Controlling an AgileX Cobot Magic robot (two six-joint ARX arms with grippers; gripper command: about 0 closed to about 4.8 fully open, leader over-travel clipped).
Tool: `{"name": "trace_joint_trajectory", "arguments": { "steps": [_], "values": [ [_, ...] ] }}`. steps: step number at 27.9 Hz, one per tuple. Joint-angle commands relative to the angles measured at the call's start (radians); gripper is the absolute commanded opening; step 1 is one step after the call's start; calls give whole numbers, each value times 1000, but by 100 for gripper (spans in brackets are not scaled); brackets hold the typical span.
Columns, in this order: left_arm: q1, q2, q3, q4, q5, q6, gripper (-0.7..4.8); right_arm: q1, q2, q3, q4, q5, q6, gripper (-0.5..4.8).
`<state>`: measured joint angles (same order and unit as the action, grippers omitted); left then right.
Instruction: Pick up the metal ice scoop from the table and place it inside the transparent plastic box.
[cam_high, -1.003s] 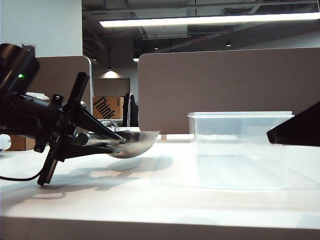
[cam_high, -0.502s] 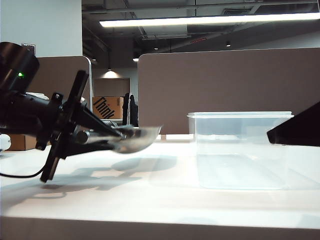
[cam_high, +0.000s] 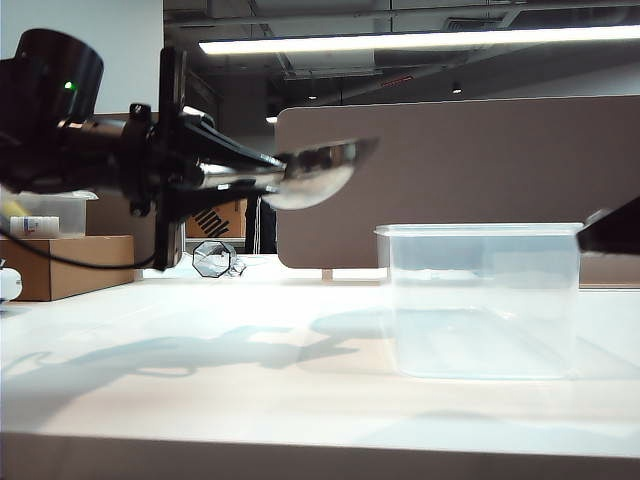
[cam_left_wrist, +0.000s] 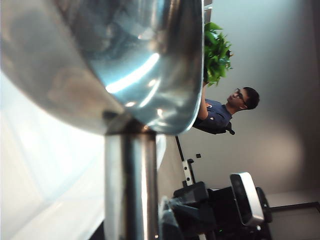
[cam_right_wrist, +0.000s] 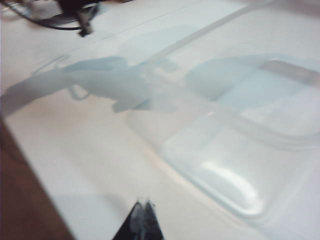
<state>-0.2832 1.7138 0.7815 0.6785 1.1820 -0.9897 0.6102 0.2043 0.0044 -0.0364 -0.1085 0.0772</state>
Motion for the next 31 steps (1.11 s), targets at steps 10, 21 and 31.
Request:
{"name": "trace_joint_trajectory", "arguments": {
  "steps": [10, 21, 31],
  "values": [
    [-146, -5, 260, -240, -8, 76, -6, -166, -121, 1, 14, 2, -2, -1],
    [-336, -5, 314, -318, -499, 37, -6, -177, -191, 1, 13, 2, -2, -1],
    [-444, 33, 314, -251, -762, -187, -6, -199, -201, 1, 13, 2, -2, -1]
  ]
}}
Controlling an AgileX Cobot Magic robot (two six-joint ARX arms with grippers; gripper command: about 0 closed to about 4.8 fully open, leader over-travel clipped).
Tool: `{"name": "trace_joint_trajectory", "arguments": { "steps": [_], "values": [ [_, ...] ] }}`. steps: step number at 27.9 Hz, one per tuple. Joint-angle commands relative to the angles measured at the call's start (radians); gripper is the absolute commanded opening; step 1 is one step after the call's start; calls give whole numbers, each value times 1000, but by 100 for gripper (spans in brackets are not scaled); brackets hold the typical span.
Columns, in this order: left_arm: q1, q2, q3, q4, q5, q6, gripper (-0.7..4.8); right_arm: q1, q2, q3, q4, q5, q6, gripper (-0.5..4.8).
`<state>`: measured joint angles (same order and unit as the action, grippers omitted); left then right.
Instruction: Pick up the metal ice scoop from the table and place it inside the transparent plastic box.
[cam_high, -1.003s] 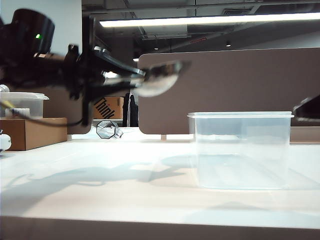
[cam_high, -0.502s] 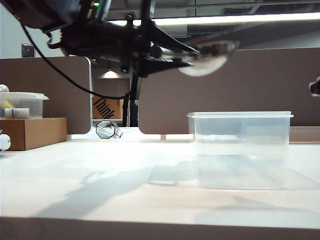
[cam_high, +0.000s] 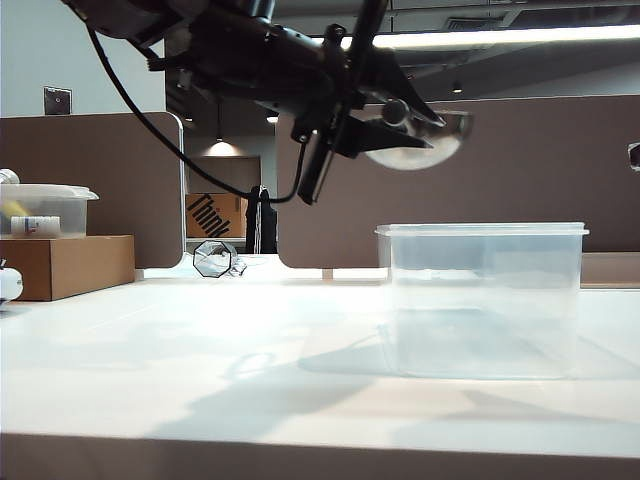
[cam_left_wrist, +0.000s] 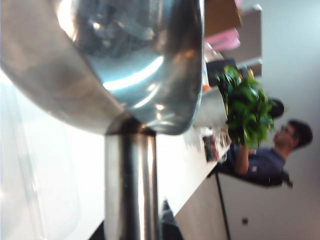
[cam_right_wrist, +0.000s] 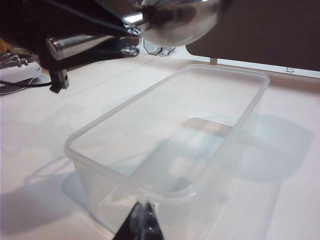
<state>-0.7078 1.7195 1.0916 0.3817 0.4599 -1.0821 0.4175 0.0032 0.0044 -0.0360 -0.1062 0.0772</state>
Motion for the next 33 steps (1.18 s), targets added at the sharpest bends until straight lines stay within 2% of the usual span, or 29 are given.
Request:
{"name": "trace_joint_trajectory", "arguments": {
  "steps": [1, 5, 7, 22, 33],
  "values": [
    [-26, 42, 4, 60, -40, -117, -6, -8, 0, 1, 12, -1, -2, -1],
    [-51, 102, 4, 87, -43, -239, -6, -18, 0, 1, 12, -1, -2, -1],
    [-61, 121, 4, 125, -38, -257, -6, -18, 0, 1, 12, -1, -2, -1],
    [-81, 133, 5, 120, -125, -335, -6, -18, 0, 1, 12, -1, -2, -1],
    [-111, 133, 6, 83, -124, -367, -6, -18, 0, 1, 11, -1, -2, -1]
  ]
}}
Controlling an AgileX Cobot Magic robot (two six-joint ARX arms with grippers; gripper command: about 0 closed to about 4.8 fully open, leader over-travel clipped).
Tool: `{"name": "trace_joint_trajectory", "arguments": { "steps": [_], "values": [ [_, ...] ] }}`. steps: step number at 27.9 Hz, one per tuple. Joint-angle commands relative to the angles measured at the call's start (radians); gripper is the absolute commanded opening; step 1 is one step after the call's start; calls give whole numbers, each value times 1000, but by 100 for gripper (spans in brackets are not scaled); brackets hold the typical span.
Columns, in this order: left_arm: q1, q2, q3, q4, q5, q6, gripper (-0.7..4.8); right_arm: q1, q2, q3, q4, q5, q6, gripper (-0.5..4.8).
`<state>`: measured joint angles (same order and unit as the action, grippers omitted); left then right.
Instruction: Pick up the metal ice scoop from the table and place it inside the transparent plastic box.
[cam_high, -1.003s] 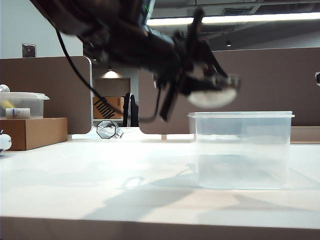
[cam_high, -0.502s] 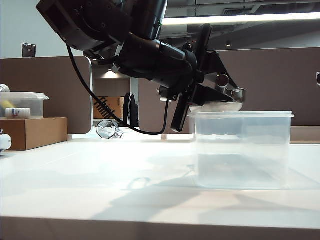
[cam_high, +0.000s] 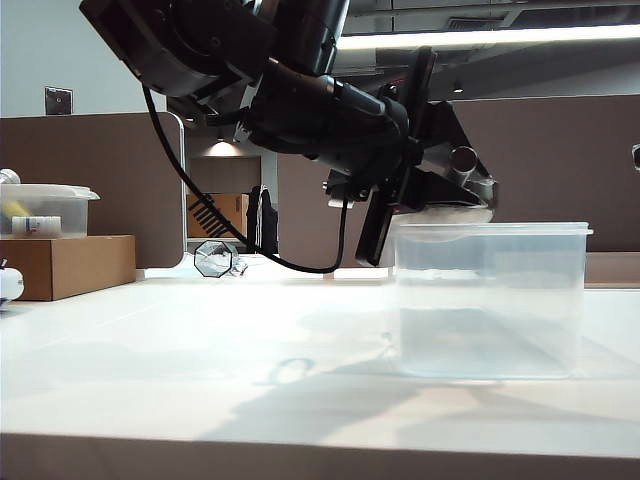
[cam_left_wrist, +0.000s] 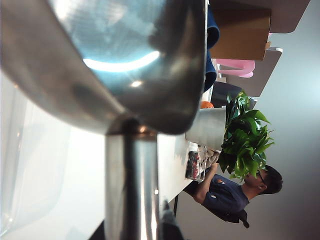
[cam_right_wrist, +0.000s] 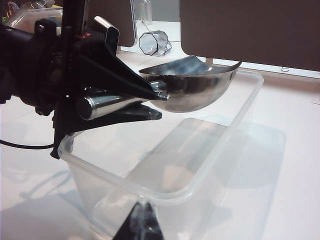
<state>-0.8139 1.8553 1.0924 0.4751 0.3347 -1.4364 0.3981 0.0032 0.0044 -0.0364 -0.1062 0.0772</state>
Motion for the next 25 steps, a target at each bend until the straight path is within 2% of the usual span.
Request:
{"name": "trace_joint_trajectory", "arguments": {
  "steps": [1, 9, 10, 13, 14, 22, 25],
  "values": [
    [-6, -3, 5, -11, 1, -13, -6, 2, 0, 1, 12, -1, -2, -1],
    [-8, -3, 5, -10, -6, -12, 1, 2, 0, 1, 11, -1, -2, -1],
    [-8, -3, 5, -10, -5, -12, 19, 2, 0, 1, 11, -1, -2, -1],
    [-8, -3, 5, -10, -5, -16, 199, 2, 0, 1, 11, -1, -2, -1],
    [-8, -3, 5, -10, -5, -16, 220, 2, 0, 1, 11, -1, -2, -1],
    [-8, -3, 7, -10, 3, -15, 219, 2, 0, 1, 11, -1, -2, -1],
    [-8, -3, 7, -2, 35, -18, 219, 2, 0, 1, 11, -1, -2, -1]
  ]
}}
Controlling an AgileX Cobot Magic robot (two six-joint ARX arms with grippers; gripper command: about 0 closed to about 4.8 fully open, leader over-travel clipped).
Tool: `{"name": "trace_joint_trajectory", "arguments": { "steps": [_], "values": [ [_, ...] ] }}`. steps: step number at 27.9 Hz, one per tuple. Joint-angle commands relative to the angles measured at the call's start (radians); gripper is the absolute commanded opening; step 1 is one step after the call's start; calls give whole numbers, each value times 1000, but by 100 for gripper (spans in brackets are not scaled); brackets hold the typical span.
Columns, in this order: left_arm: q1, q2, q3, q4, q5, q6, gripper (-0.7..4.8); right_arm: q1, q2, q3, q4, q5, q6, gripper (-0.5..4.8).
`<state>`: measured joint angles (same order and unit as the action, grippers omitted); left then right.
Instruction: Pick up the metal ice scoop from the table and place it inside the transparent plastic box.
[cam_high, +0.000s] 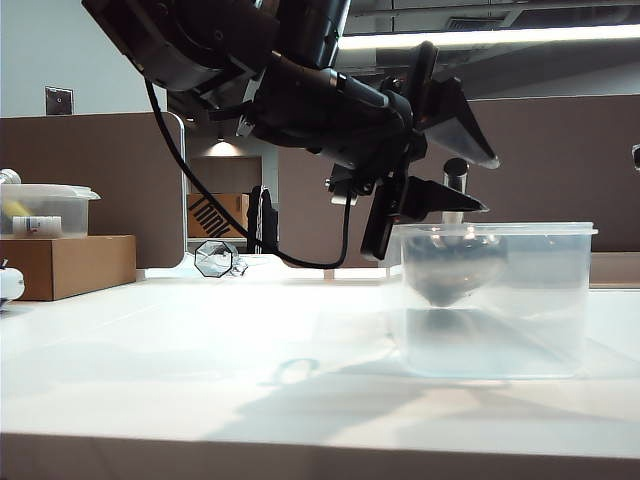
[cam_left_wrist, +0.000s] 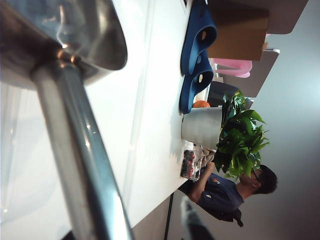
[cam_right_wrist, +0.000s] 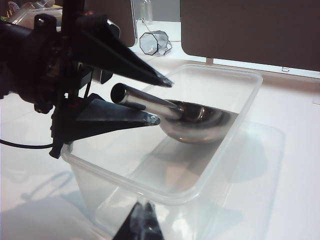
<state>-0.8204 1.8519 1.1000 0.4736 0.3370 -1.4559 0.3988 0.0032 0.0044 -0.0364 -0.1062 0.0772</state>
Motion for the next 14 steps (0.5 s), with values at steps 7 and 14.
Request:
{"name": "trace_joint_trajectory", "arguments": {
  "steps": [7, 14],
  "values": [
    [-1, 0, 0, 71, 156, -58, 220, 2, 0, 1, 11, -1, -2, -1],
    [-1, 0, 0, 127, 301, -105, 220, 2, 0, 1, 11, -1, -2, -1]
  ]
}}
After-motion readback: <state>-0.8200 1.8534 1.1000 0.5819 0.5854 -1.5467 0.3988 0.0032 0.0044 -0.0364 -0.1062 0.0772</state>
